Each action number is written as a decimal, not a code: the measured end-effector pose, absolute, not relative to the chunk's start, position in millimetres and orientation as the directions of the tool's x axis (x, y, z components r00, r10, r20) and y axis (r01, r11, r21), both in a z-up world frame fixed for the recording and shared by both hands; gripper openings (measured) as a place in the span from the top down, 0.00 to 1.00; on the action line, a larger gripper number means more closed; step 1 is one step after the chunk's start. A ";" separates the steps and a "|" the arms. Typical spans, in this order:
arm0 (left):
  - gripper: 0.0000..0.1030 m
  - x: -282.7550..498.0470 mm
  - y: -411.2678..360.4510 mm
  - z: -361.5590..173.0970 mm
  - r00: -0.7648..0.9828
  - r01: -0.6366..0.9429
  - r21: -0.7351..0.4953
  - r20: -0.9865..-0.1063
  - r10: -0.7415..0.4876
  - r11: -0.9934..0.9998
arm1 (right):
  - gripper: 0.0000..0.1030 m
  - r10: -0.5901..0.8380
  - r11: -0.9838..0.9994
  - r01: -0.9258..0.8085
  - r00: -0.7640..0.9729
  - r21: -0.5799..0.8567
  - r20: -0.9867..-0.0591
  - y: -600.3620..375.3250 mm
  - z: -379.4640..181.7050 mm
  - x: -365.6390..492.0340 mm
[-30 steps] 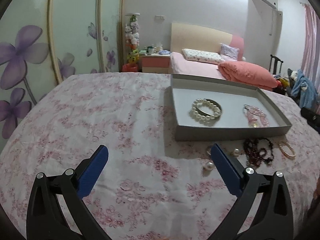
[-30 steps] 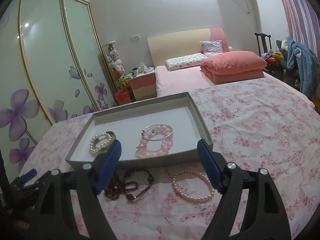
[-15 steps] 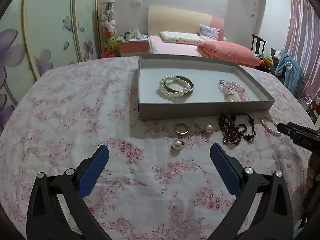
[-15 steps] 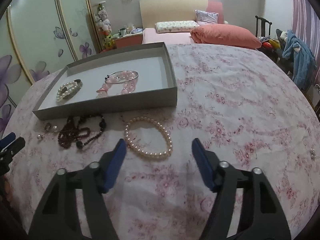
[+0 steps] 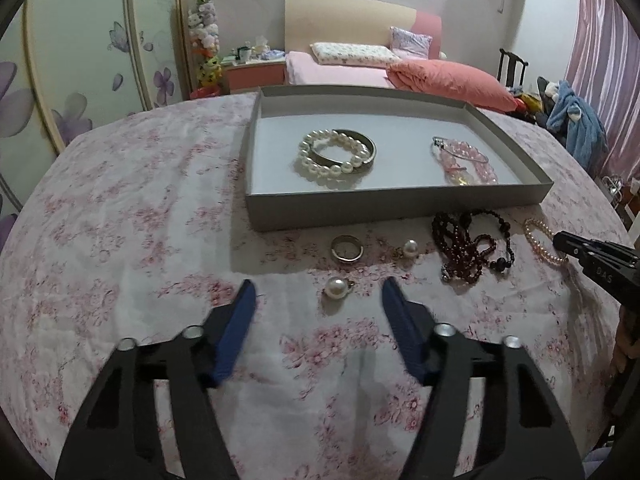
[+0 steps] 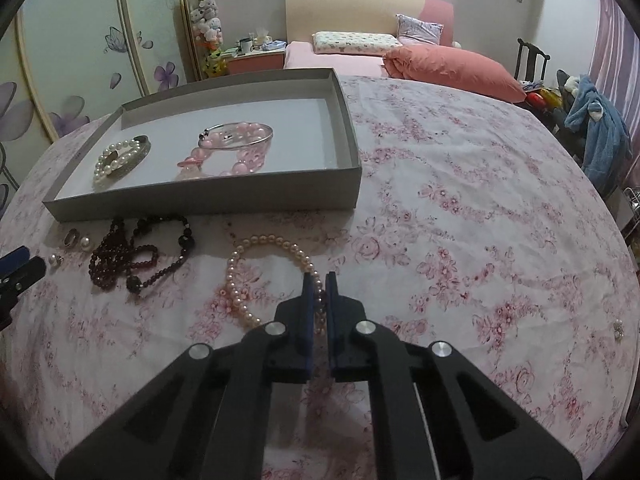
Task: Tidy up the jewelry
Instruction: 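Grasp the peach pearl bracelet with the right gripper while the left gripper grasps a pearl earring, then lift the peach bracelet and pearl earring and carry both over the tray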
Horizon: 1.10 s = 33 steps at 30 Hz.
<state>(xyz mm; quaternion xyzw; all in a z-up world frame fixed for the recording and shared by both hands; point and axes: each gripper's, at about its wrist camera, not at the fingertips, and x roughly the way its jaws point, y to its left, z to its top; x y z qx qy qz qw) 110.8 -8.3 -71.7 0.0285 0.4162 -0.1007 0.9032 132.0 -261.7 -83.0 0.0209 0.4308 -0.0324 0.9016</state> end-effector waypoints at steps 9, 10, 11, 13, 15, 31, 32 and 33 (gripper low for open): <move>0.79 121.2 -18.9 -80.6 0.614 0.211 -0.017 -0.776 -0.146 0.977 | 0.93 -0.043 0.997 0.080 0.629 0.009 -0.776 -259.0 -84.7 133.7; 0.82 122.1 -17.7 -80.6 0.614 0.207 -0.018 -0.776 -0.144 0.978 | 0.93 -0.040 0.997 0.079 0.630 0.013 -0.775 -259.0 -84.8 133.9; 0.86 123.2 -17.5 -80.4 0.614 0.204 -0.020 -0.777 -0.143 0.979 | 0.93 -0.031 0.997 0.079 0.631 0.025 -0.775 -260.2 -84.6 133.7; 0.86 123.4 -13.6 -79.6 0.611 0.199 -0.036 -0.777 -0.153 0.979 | 0.94 -0.011 0.995 0.085 0.635 0.055 -0.773 -264.3 -84.3 133.5; 0.86 121.4 -10.9 -78.2 0.617 0.194 -0.037 -0.772 -0.151 0.980 | 0.94 0.003 0.993 0.088 0.650 0.080 -0.760 -267.5 -81.7 131.2; 0.86 98.7 -1.2 -42.0 0.736 0.150 -0.048 -0.661 -0.144 0.988 | 0.94 0.092 0.980 0.026 0.825 0.200 -0.558 -259.1 -28.8 93.9; 0.86 97.7 -2.0 -39.9 0.744 0.149 -0.046 -0.653 -0.142 0.988 | 0.94 0.095 0.979 0.021 0.833 0.204 -0.544 -257.6 -26.3 91.7; 0.86 96.0 -3.7 -36.9 0.753 0.148 -0.044 -0.643 -0.142 0.988 | 0.94 0.099 0.978 0.015 0.843 0.207 -0.529 -255.9 -23.1 89.3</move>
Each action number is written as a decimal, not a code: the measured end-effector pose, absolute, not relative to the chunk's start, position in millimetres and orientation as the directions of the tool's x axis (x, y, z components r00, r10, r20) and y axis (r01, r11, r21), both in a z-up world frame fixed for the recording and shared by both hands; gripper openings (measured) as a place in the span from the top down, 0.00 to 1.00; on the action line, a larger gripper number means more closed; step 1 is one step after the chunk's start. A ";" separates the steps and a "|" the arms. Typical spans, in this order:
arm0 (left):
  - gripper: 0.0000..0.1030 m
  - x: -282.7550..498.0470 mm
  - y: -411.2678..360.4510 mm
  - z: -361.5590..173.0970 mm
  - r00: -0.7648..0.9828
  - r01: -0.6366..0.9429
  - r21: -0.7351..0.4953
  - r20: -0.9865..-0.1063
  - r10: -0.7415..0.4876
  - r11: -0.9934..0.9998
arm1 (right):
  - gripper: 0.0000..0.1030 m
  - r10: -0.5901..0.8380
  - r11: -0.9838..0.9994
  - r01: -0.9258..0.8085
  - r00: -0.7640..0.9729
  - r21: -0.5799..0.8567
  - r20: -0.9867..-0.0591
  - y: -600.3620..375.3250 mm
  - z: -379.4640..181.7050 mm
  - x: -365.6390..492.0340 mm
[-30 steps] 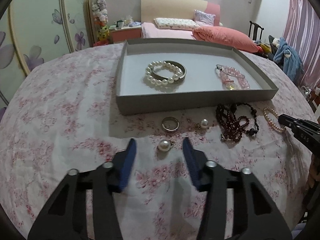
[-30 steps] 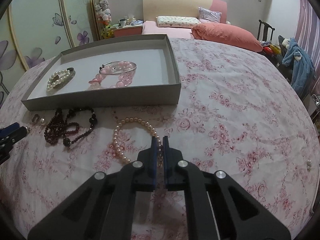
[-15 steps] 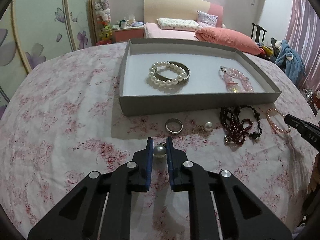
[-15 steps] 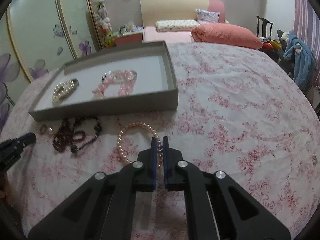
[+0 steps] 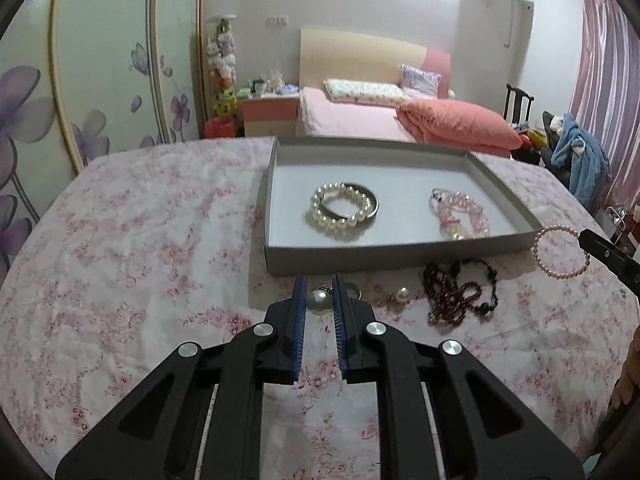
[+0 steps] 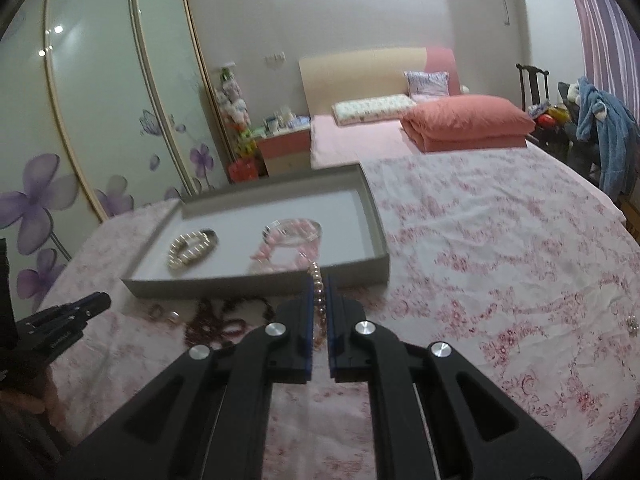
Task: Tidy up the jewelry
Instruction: 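Lift the peach bracelet and pearl earring and carry both over the tray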
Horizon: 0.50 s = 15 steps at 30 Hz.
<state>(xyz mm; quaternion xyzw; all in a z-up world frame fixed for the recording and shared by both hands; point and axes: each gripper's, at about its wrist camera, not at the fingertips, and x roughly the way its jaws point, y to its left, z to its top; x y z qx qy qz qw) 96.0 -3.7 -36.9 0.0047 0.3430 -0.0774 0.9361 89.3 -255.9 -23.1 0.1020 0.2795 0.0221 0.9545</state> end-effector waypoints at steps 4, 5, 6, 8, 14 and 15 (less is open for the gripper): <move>0.86 89.8 -7.9 -29.0 0.783 0.147 -0.036 -0.607 -0.139 0.988 | 0.94 0.110 0.978 -0.009 0.872 0.211 -0.477 -247.6 -11.6 79.5; 0.86 88.2 -8.5 -27.1 0.790 0.146 -0.034 -0.598 -0.138 0.989 | 0.94 0.114 0.977 -0.014 0.878 0.213 -0.465 -245.2 -9.1 77.2; 0.86 86.3 -9.5 -24.6 0.799 0.145 -0.032 -0.586 -0.136 0.989 | 0.94 0.120 0.976 -0.021 0.885 0.218 -0.451 -243.1 -5.9 74.6; 0.86 82.6 -10.7 -20.4 0.814 0.142 -0.027 -0.565 -0.132 0.989 | 0.94 0.128 0.975 -0.034 0.895 0.222 -0.427 -238.6 -0.9 70.5; 0.86 73.0 -17.1 -6.4 0.859 0.134 -0.010 -0.497 -0.121 0.991 | 0.94 0.138 0.976 -0.067 0.925 0.207 -0.353 -221.2 15.3 59.5; 0.86 71.6 -18.3 -4.3 0.867 0.132 -0.005 -0.484 -0.118 0.991 | 0.94 0.136 0.977 -0.068 0.929 0.203 -0.345 -218.9 17.0 58.4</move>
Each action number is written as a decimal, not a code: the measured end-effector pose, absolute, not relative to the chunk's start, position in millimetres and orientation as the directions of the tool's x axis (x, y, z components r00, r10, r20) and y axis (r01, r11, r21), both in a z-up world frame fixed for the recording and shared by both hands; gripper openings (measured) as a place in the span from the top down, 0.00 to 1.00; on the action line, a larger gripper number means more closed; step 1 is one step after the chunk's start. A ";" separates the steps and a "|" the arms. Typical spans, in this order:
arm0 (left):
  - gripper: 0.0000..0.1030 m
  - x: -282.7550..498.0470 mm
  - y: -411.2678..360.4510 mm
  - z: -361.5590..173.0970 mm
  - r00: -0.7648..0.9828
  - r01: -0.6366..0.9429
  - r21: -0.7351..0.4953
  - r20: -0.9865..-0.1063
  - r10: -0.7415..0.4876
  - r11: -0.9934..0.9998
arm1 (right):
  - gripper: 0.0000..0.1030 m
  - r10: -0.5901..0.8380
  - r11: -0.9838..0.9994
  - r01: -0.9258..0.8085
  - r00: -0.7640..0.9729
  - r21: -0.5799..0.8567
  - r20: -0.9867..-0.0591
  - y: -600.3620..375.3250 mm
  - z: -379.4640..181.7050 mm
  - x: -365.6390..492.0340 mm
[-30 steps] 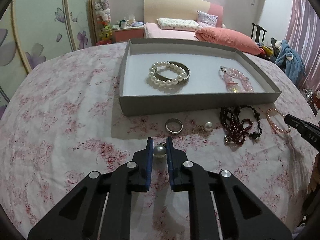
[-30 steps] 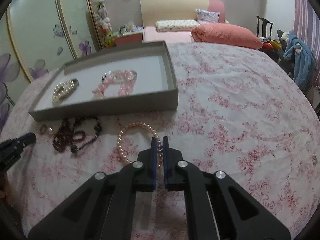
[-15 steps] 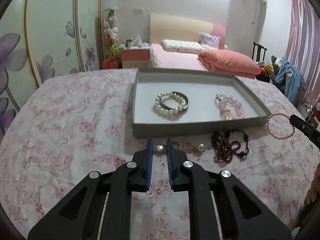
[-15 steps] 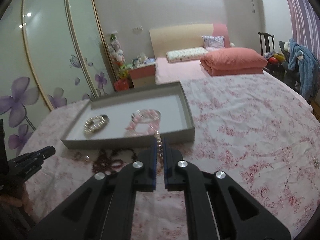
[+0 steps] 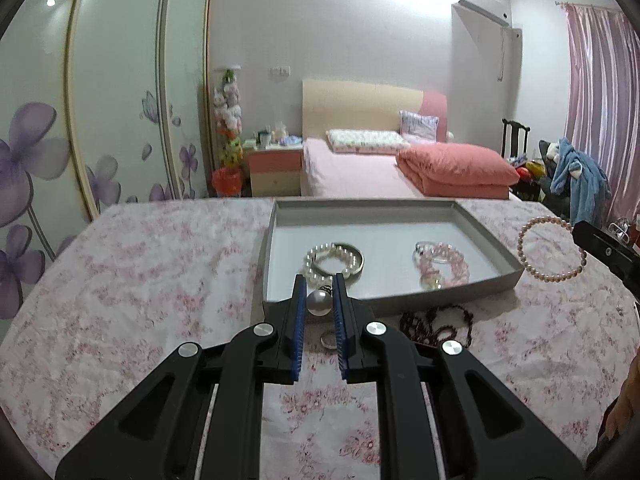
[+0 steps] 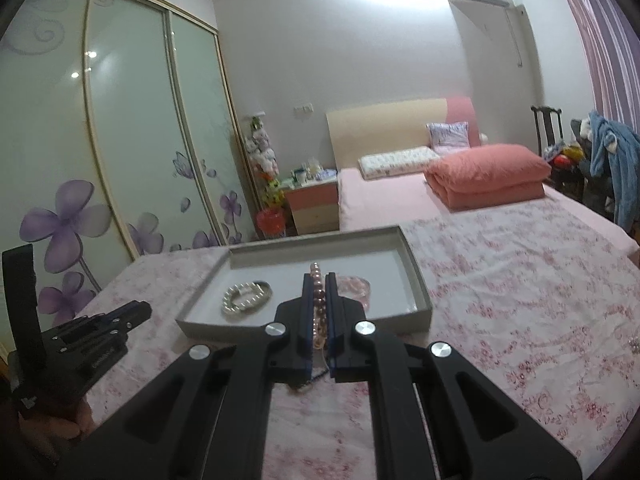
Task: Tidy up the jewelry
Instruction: 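Lift the peach bracelet and pearl earring and carry both over the tray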
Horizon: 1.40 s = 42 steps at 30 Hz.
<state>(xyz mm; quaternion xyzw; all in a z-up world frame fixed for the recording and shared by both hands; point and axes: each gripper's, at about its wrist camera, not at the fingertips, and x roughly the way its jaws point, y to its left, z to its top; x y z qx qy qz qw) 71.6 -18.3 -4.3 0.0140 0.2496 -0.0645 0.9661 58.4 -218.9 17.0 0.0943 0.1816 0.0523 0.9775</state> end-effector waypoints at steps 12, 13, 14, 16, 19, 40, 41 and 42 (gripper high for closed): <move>0.86 60.5 -33.6 15.0 0.925 0.118 0.042 -0.367 -0.095 0.992 | 0.94 0.096 0.987 -0.058 0.961 0.151 -0.258 -194.3 37.4 54.4; 0.86 60.7 -33.9 16.2 0.927 0.119 0.041 -0.363 -0.096 0.992 | 0.94 0.093 0.987 -0.056 0.963 0.149 -0.253 -193.3 38.6 54.3; 0.86 60.6 -33.8 16.8 0.928 0.120 0.039 -0.360 -0.097 0.992 | 0.94 0.090 0.988 -0.055 0.964 0.146 -0.249 -192.8 39.8 54.3; 0.86 61.9 -33.3 19.8 0.932 0.118 0.036 -0.350 -0.098 0.992 | 0.94 0.085 0.989 -0.052 0.967 0.141 -0.239 -192.1 41.9 55.3; 0.86 65.0 -33.1 23.7 0.936 0.119 0.029 -0.338 -0.102 0.993 | 0.94 0.082 0.989 -0.051 0.970 0.136 -0.230 -191.4 44.9 58.5; 0.86 148.0 -38.6 4.7 0.912 0.135 -0.010 -0.390 -0.128 0.991 | 0.94 0.046 0.993 -0.012 0.959 0.121 -0.278 -192.3 30.3 143.7; 0.86 151.8 -39.2 2.8 0.909 0.137 -0.012 -0.397 -0.130 0.991 | 0.94 0.045 0.993 -0.010 0.957 0.121 -0.287 -192.0 28.0 149.3; 0.86 157.1 -40.2 0.0 0.904 0.141 -0.016 -0.406 -0.135 0.990 | 0.94 0.047 0.992 -0.009 0.952 0.126 -0.303 -192.8 23.8 157.6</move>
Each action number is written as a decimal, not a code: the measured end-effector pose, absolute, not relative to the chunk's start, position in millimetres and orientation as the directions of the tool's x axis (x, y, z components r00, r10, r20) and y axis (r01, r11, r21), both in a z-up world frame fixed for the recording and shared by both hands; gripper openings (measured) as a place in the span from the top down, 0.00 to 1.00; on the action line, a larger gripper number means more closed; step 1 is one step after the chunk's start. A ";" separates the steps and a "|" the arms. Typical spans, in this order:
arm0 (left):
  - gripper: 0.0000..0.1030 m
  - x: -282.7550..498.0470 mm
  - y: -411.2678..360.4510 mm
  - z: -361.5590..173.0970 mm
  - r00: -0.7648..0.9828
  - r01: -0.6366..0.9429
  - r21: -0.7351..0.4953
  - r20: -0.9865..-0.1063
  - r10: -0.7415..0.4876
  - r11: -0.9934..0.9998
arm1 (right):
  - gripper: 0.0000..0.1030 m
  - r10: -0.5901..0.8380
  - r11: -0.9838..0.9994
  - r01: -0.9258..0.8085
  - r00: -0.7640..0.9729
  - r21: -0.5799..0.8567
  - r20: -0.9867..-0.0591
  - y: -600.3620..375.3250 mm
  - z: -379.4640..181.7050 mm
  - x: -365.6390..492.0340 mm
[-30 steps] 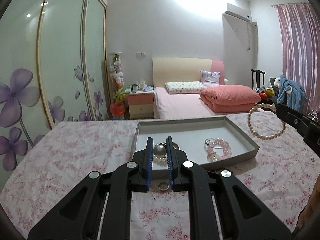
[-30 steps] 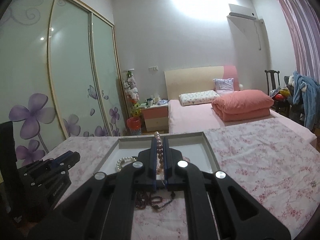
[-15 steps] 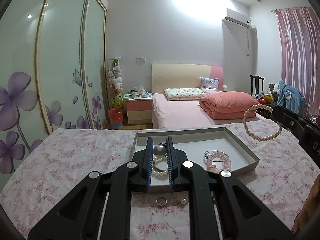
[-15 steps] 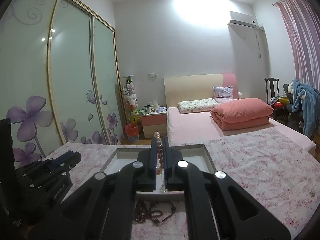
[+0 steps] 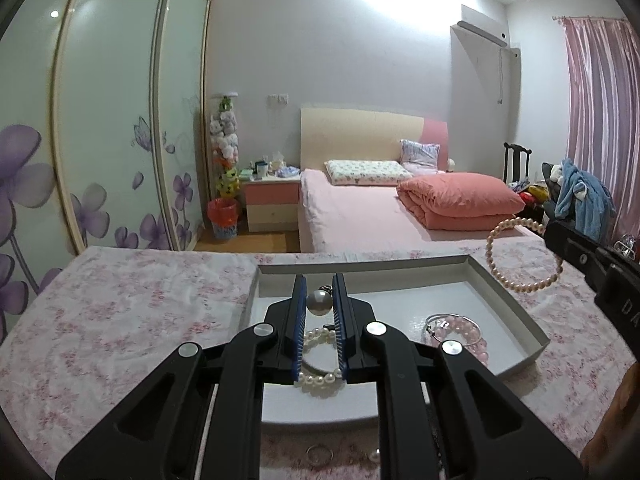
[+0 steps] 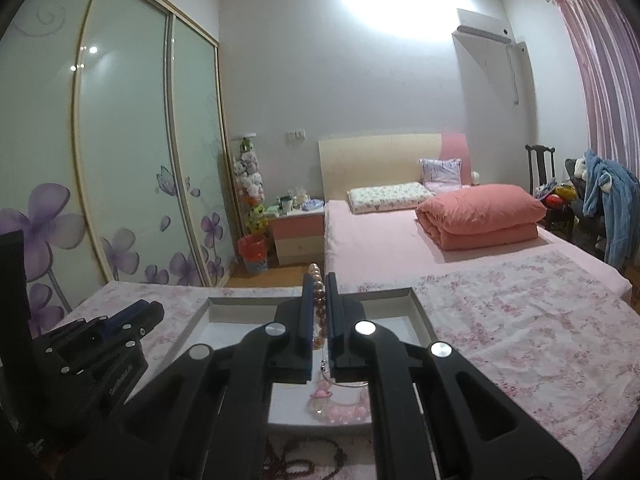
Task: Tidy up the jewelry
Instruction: 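Lift the peach bracelet and pearl earring and carry both over the tray, then lower both held items into the tray and open both grippers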
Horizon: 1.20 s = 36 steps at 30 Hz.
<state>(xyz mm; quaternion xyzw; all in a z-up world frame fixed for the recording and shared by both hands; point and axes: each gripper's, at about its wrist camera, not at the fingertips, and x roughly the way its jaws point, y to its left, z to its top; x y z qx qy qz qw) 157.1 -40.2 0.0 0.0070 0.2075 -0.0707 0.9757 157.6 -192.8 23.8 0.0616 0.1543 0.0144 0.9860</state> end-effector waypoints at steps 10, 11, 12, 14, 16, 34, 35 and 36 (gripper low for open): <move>0.86 191.0 -52.0 -21.5 0.862 0.164 -0.032 -0.482 -0.159 0.986 | 0.94 0.061 0.988 0.001 0.911 0.151 -0.407 -198.2 -5.2 207.3; 0.86 193.0 -53.2 -23.6 0.858 0.165 -0.032 -0.488 -0.159 0.986 | 0.94 0.063 0.988 0.002 0.907 0.155 -0.416 -198.8 -7.9 210.7; 0.86 194.2 -54.0 -24.9 0.856 0.166 -0.031 -0.492 -0.159 0.986 | 0.94 0.066 0.988 0.002 0.904 0.157 -0.421 -199.2 -10.3 212.9; 0.86 196.3 -56.7 -27.0 0.851 0.170 -0.031 -0.500 -0.162 0.985 | 0.94 0.071 0.987 0.000 0.897 0.163 -0.436 -199.7 -15.5 217.9; 0.86 198.1 -58.6 -29.3 0.846 0.176 -0.031 -0.507 -0.167 0.984 | 0.94 0.076 0.986 0.000 0.891 0.168 -0.447 -199.7 -18.9 222.2; 0.64 185.5 -19.3 -3.8 0.868 0.121 -0.118 -0.469 -0.162 0.986 | 0.60 0.055 0.975 0.044 0.900 0.216 -0.432 -222.3 -6.0 199.0; 0.64 184.1 -16.7 -2.5 0.869 0.118 -0.124 -0.467 -0.163 0.985 | 0.60 0.054 0.975 0.046 0.901 0.219 -0.430 -223.5 -4.5 196.2; 0.64 180.9 -13.0 -0.6 0.870 0.116 -0.133 -0.464 -0.165 0.984 | 0.60 0.053 0.974 0.048 0.902 0.222 -0.428 -225.5 -2.9 192.2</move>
